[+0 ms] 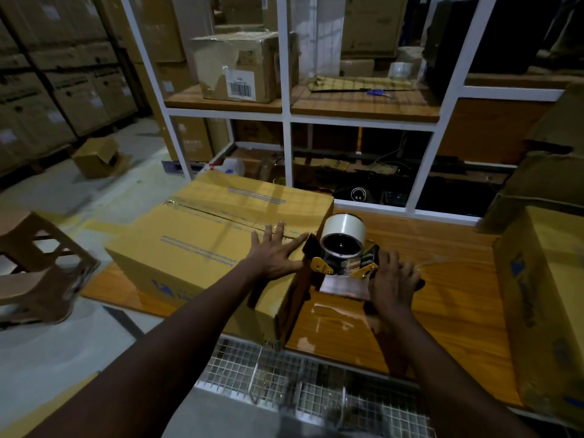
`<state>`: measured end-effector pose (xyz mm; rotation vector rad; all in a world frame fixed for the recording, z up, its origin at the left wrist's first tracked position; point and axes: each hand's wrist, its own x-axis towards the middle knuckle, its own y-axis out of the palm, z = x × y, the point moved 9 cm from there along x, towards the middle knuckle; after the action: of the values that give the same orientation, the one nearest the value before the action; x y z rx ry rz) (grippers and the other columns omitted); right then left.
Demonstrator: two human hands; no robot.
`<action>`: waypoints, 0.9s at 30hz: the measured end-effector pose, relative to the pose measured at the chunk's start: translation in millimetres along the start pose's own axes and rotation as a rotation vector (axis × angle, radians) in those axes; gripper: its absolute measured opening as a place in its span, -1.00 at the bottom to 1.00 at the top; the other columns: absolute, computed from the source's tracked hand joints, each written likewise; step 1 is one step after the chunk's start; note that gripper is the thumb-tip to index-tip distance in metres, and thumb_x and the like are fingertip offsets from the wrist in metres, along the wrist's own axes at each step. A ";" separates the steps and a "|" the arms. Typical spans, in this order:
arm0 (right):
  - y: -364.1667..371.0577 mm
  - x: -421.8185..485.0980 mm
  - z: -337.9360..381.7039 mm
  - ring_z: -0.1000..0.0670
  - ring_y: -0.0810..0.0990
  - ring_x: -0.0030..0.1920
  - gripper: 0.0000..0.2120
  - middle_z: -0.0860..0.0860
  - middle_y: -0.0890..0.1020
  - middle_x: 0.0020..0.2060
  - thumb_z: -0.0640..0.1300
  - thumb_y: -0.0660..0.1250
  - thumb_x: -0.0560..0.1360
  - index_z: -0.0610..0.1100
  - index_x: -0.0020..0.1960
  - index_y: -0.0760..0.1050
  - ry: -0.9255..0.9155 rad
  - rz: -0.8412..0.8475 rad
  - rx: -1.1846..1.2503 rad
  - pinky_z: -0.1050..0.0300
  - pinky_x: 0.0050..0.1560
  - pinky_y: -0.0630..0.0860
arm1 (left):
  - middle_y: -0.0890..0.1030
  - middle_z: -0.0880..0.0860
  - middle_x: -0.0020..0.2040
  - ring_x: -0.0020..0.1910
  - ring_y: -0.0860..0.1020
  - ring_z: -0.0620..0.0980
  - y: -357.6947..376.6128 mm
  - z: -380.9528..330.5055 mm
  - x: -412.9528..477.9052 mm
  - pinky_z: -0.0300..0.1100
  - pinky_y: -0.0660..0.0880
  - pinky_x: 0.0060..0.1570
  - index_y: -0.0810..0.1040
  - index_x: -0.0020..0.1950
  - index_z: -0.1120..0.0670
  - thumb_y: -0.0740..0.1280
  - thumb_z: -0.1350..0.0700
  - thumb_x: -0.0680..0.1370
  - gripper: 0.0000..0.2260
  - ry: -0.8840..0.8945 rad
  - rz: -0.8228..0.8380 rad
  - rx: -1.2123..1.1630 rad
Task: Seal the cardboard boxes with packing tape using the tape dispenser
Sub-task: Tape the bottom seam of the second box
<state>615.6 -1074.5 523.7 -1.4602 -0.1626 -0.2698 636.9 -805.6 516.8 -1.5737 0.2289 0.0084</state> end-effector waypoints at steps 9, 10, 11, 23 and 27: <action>2.2 -2.0 17.5 -0.22 0.34 0.16 -0.60 -0.09 0.44 0.21 -0.18 0.31 0.51 -0.08 0.32 0.34 0.083 0.082 0.052 -0.12 0.11 0.26 | -0.31 0.24 0.57 0.53 -0.23 0.40 5.7 -6.1 1.6 0.49 -0.17 0.35 -0.36 0.52 -0.28 -0.03 -0.47 0.50 -0.26 0.030 0.039 0.033; 2.4 -1.8 18.3 -0.22 0.34 0.18 -0.59 -0.09 0.44 0.22 -0.18 0.31 0.51 -0.08 0.33 0.33 0.096 0.094 0.052 -0.12 0.12 0.26 | -0.31 0.25 0.57 0.52 -0.22 0.42 6.0 -7.5 2.3 0.51 -0.15 0.34 -0.36 0.53 -0.26 -0.02 -0.47 0.50 -0.24 0.033 0.040 0.046; 2.0 -2.4 19.1 -0.22 0.34 0.19 -0.59 -0.09 0.44 0.22 -0.17 0.31 0.51 -0.08 0.33 0.32 0.105 0.101 0.051 -0.11 0.12 0.26 | -0.31 0.26 0.57 0.52 -0.21 0.43 7.1 -9.1 3.2 0.51 -0.13 0.33 -0.36 0.54 -0.24 -0.02 -0.47 0.50 -0.23 0.039 0.042 0.058; 27.9 -10.4 26.5 -0.26 0.34 0.32 -0.55 -0.07 0.41 0.34 -0.06 0.29 0.56 -0.05 0.40 0.24 0.252 0.375 0.225 -0.23 0.20 0.30 | -0.28 0.27 0.57 0.51 -0.20 0.46 5.7 -6.8 6.5 0.53 -0.11 0.31 -0.26 0.58 -0.13 -0.04 -0.48 0.49 -0.19 0.024 0.051 0.057; 52.7 -22.0 23.3 -0.29 0.39 0.29 -0.45 -0.12 0.44 0.32 -0.08 0.30 0.53 -0.06 0.45 0.18 0.353 0.488 0.370 -0.24 0.19 0.35 | -0.27 0.26 0.58 0.51 -0.18 0.45 4.5 -5.9 5.9 0.53 -0.12 0.30 -0.30 0.57 -0.17 -0.13 -0.49 0.48 -0.23 0.016 0.027 0.047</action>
<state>610.4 -1044.9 469.8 -1.0246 0.4083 -0.0868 641.2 -812.2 511.7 -1.5245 0.2616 0.0118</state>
